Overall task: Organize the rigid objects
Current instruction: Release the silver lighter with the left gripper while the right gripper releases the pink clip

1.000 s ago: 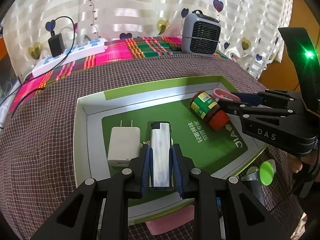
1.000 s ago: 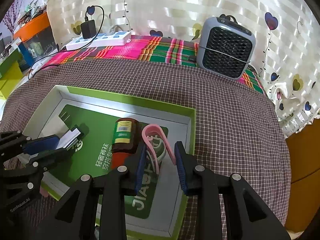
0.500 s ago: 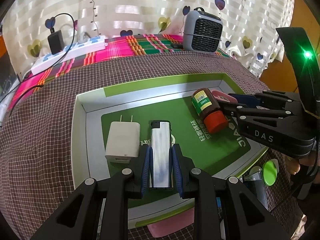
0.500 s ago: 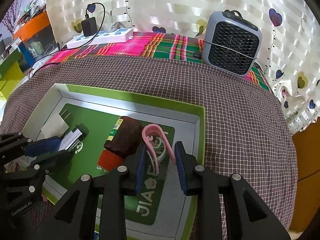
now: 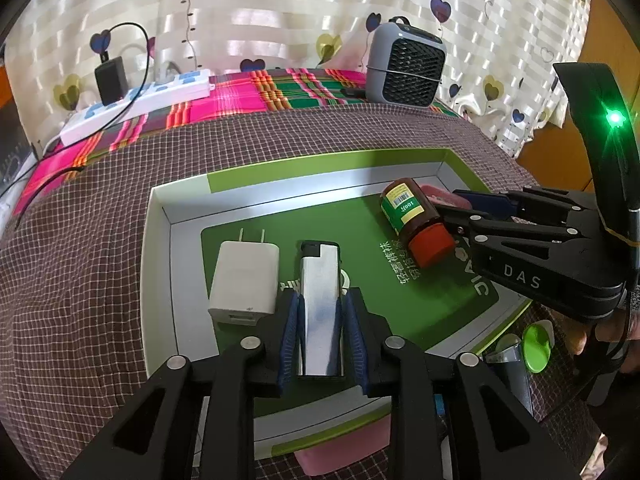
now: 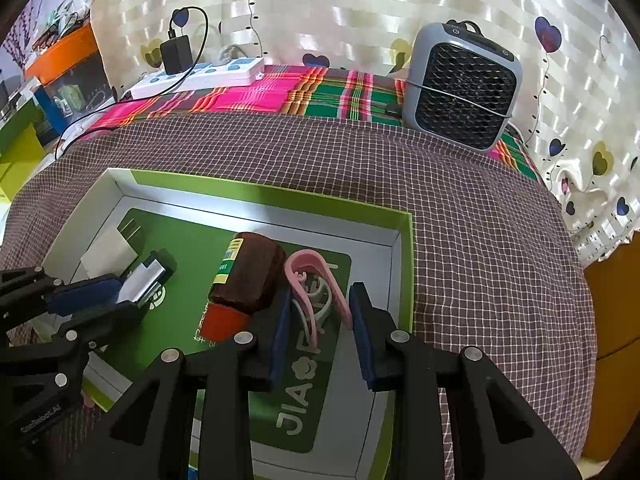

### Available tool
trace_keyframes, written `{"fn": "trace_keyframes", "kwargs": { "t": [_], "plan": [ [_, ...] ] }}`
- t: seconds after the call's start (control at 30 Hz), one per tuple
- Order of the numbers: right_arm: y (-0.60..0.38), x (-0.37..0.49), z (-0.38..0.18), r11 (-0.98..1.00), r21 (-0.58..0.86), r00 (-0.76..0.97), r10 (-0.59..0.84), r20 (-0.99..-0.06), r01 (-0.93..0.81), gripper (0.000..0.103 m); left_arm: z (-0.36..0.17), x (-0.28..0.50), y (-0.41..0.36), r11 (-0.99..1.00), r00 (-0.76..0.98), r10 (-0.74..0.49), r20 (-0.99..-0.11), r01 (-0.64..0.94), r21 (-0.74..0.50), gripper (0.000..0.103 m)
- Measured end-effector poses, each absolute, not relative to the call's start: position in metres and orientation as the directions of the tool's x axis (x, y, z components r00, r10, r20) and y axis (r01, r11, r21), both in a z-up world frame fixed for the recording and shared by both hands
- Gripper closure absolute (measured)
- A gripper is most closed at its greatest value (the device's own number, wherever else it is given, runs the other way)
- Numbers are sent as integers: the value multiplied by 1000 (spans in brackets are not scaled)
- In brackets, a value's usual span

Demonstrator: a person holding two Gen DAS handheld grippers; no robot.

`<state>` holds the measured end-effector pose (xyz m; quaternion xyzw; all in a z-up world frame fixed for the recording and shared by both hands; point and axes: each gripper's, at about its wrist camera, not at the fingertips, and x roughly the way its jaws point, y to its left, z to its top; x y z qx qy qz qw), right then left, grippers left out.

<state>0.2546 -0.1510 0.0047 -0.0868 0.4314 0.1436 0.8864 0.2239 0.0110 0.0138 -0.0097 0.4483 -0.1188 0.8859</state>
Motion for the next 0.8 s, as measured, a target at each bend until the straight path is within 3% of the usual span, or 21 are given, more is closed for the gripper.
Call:
{"fn": "trace_keyframes", "kwargs": {
  "t": [0.1, 0.33, 0.8],
  "plan": [
    [-152, 254, 5, 945, -17, 588, 190, -786, -328, 69, 14, 223, 9, 973, 575, -206, -792, 206, -104, 67],
    [-153, 248, 7, 946, -2, 601, 204, -773, -324, 59, 18, 218, 12, 974, 585, -210, -784, 195, -116, 66],
    [-165, 222, 21, 953, 56, 646, 245, -723, -298, 58, 36, 187, 11, 977, 622, -200, -757, 182, -109, 63]
  ]
}}
